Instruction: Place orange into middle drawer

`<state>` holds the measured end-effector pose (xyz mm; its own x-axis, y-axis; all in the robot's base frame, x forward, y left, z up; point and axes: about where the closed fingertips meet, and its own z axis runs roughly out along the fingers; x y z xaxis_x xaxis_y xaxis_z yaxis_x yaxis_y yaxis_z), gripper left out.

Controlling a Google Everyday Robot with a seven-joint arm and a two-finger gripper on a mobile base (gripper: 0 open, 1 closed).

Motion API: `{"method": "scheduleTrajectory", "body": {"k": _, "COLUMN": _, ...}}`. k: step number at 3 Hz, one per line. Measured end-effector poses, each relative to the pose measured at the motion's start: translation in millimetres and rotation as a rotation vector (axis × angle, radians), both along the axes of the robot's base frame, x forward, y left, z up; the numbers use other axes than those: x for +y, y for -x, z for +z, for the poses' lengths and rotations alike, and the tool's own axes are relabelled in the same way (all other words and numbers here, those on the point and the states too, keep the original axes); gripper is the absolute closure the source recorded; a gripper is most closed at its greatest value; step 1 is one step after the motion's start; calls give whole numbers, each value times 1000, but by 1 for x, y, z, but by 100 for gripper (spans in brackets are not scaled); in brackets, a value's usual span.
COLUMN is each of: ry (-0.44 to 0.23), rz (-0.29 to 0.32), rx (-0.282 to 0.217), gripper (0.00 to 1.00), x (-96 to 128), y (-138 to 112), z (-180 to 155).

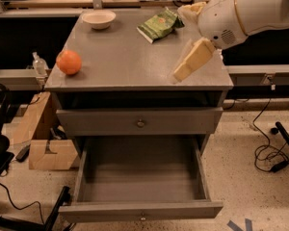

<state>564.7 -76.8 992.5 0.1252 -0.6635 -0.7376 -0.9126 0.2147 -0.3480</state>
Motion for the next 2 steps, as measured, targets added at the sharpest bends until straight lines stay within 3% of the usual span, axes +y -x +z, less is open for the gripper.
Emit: {"method": "scheduleTrajectory", "body": {"k": 2, "ry": -161, "rz": 14, "rx": 43, "gripper": 0, "x": 96, "y": -89, "z": -61}}
